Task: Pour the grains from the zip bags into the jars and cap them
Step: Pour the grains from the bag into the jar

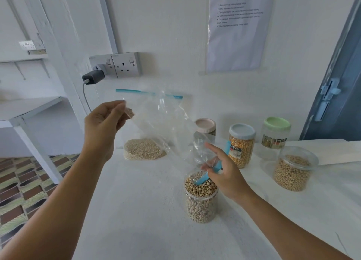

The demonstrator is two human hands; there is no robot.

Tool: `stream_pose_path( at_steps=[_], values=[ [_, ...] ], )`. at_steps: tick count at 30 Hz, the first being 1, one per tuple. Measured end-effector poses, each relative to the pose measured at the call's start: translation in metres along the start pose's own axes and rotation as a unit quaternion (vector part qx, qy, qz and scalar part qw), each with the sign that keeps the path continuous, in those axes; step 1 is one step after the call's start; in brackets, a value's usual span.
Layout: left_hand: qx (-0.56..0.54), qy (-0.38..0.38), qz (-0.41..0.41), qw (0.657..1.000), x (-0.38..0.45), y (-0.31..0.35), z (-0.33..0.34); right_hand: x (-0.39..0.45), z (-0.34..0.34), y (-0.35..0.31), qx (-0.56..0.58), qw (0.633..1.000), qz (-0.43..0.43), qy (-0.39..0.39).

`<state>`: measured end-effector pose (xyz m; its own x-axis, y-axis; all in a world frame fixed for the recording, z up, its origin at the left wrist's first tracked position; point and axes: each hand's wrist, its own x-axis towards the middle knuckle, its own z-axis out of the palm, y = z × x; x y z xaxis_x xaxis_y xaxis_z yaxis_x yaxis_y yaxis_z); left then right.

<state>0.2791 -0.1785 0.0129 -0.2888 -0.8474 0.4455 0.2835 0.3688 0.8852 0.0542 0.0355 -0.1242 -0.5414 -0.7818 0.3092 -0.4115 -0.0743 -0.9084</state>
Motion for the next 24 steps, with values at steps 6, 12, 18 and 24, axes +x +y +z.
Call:
stream_pose_path(
  at_steps=[6, 12, 18, 24],
  values=[
    [0.051, -0.039, 0.002, 0.998, 0.001, 0.007, -0.002, -0.002, 0.000, 0.001, -0.001, 1.000, 0.002, -0.001],
    [-0.027, -0.062, -0.038, 0.997, 0.005, 0.017, -0.002, -0.001, 0.002, -0.001, -0.006, 1.000, -0.009, -0.002],
    [-0.104, -0.101, -0.087, 0.986, 0.000, 0.014, 0.003, -0.003, 0.005, -0.003, 0.011, 1.000, 0.001, -0.006],
    [-0.148, -0.040, -0.067, 0.986, 0.000, 0.007, 0.013, -0.004, 0.002, -0.005, 0.019, 0.999, 0.021, -0.018]
  ],
)
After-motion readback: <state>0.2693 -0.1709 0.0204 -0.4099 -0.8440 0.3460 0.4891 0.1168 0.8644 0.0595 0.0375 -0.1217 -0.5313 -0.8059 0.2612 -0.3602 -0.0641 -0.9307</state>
